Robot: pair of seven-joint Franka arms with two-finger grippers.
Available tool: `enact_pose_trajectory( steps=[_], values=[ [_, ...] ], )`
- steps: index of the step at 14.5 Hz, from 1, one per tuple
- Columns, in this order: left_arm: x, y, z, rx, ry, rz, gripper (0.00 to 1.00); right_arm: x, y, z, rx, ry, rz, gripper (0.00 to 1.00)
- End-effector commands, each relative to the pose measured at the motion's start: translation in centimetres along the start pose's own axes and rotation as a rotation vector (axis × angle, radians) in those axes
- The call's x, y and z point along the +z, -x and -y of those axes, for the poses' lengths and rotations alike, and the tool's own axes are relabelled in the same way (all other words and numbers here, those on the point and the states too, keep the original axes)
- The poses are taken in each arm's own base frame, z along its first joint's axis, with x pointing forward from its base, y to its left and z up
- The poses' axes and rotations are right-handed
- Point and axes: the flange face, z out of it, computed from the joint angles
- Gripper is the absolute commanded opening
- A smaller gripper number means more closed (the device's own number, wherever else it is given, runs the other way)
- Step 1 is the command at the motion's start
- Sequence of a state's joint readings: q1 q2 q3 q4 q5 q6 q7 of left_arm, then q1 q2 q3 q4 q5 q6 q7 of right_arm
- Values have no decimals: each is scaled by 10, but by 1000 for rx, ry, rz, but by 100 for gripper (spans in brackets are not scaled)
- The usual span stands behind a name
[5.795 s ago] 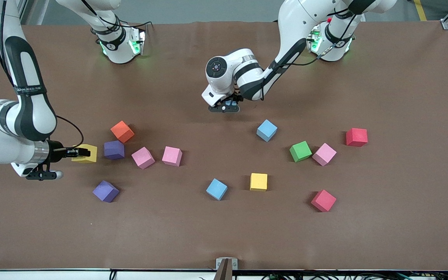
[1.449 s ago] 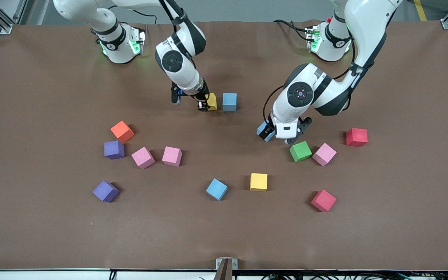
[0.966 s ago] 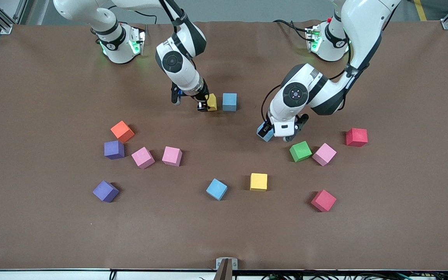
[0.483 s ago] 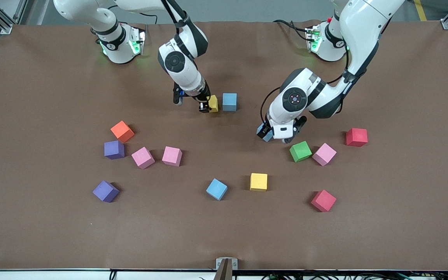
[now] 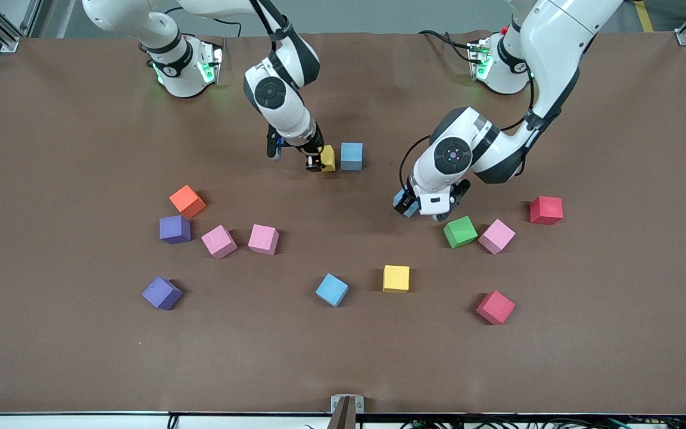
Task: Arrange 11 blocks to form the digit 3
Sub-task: 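Grasp the second blue cube with the left gripper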
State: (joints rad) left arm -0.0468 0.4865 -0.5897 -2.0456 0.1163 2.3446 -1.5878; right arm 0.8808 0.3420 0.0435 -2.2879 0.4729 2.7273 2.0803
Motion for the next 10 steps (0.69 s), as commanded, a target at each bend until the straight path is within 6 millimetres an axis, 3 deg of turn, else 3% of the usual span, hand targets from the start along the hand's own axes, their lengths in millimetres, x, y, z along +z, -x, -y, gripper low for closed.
enact_pose_trajectory(
  steps=[1, 7, 10],
  values=[
    [0, -4, -3, -22, 20, 7, 99, 5, 3, -6, 25, 1, 2, 6],
    [10, -6, -6, -25, 31, 22, 97, 10, 4, -8, 21, 1, -9, 8],
    [14, -7, -6, -23, 32, 28, 89, 12, 7, -7, 18, -3, -7, 8]
  ],
)
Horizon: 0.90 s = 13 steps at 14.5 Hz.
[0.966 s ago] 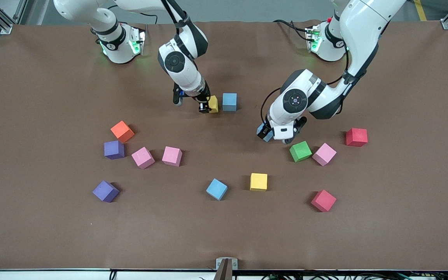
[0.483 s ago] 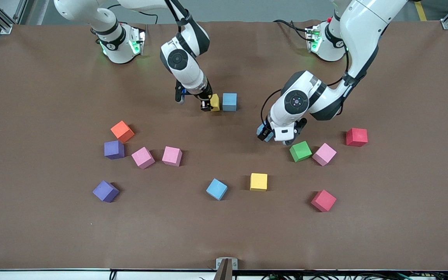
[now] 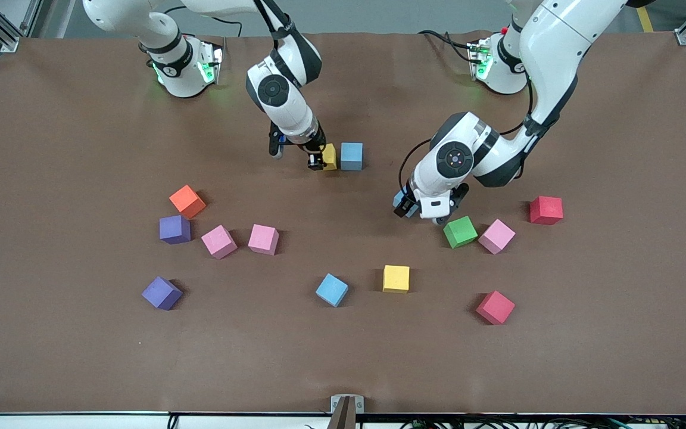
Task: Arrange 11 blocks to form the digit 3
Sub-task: 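Grasp the second blue cube with the left gripper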
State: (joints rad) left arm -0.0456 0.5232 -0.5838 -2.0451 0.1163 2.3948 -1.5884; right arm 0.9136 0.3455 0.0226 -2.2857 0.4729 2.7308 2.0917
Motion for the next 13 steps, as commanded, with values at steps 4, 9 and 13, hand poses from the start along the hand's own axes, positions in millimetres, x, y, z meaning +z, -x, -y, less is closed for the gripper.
enact_pose_trajectory(
  steps=[4, 9, 13],
  values=[
    [1, -11, -2, -22, 11, 7, 83, 11, 4, -2, 21, 1, -3, 8],
    [3, -13, -3, -19, 10, 12, 72, 12, 8, 1, 16, -4, -2, 8],
    [0, -14, -10, -22, 19, 16, 36, 12, 9, 3, 14, -9, -2, 8]
  ],
)
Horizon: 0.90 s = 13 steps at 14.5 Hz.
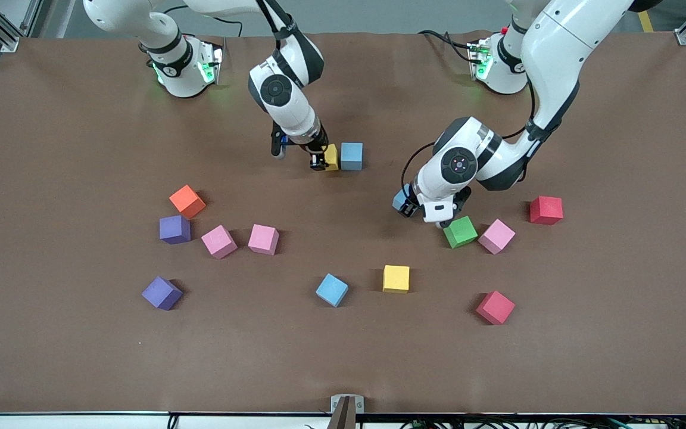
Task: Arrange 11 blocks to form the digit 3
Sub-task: 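Grasp the second blue cube with the left gripper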
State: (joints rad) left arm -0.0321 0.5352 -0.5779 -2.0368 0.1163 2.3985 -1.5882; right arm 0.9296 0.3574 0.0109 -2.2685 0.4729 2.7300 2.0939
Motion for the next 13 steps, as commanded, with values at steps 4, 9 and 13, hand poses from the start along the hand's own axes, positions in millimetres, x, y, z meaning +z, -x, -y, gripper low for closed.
enact_pose_trajectory(
  steps=[4, 9, 13],
  values=[
    [-9, -4, -12, -6, 25, 8, 13, 11, 5, 2, 17, -6, -2, 8],
    [-22, -5, -20, -6, 52, 0, 10, 14, 9, -2, 3, -4, -6, 8],
    [-26, -4, -21, -9, 59, -2, 11, 13, 11, -3, -1, -4, -4, 14]
  ],
)
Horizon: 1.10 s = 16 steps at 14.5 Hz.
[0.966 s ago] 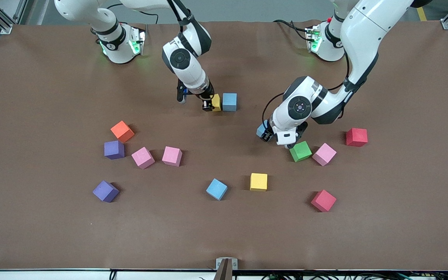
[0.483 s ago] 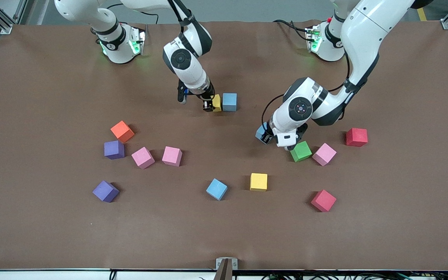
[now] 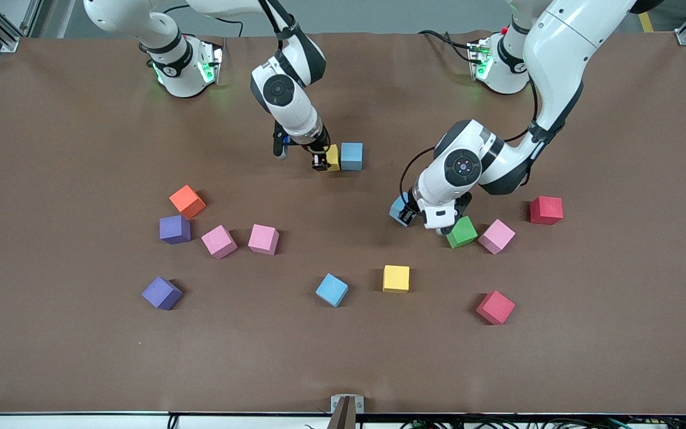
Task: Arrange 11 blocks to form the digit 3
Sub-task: 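Grasp the second blue cube with the left gripper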
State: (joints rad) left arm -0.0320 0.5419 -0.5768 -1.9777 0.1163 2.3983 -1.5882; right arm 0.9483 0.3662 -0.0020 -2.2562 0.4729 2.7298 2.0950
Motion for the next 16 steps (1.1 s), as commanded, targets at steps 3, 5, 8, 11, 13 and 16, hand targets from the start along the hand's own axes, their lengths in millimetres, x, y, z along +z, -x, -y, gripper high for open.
enact_pose_trajectory(
  steps=[3, 5, 8, 11, 13, 16],
  values=[
    [-4, 0, -2, -2, -2, -1, 11, 12, 10, -6, -2, 4, -5, 17],
    [-4, 0, -1, -1, -8, -3, 12, 13, 10, -7, -5, 5, -6, 18],
    [-4, 0, -1, -2, -9, -1, 12, 14, 9, -8, -8, 11, -13, 78],
    [-3, 0, -1, -1, -11, -2, 12, 14, 9, -10, -64, 18, -48, 100],
    [-3, -1, -1, -4, -10, 0, 12, 7, 5, 0, -50, 20, -54, 100],
    [-2, 0, -1, -1, -12, -1, 12, -24, 6, 27, -21, 46, -62, 100]
  ],
)
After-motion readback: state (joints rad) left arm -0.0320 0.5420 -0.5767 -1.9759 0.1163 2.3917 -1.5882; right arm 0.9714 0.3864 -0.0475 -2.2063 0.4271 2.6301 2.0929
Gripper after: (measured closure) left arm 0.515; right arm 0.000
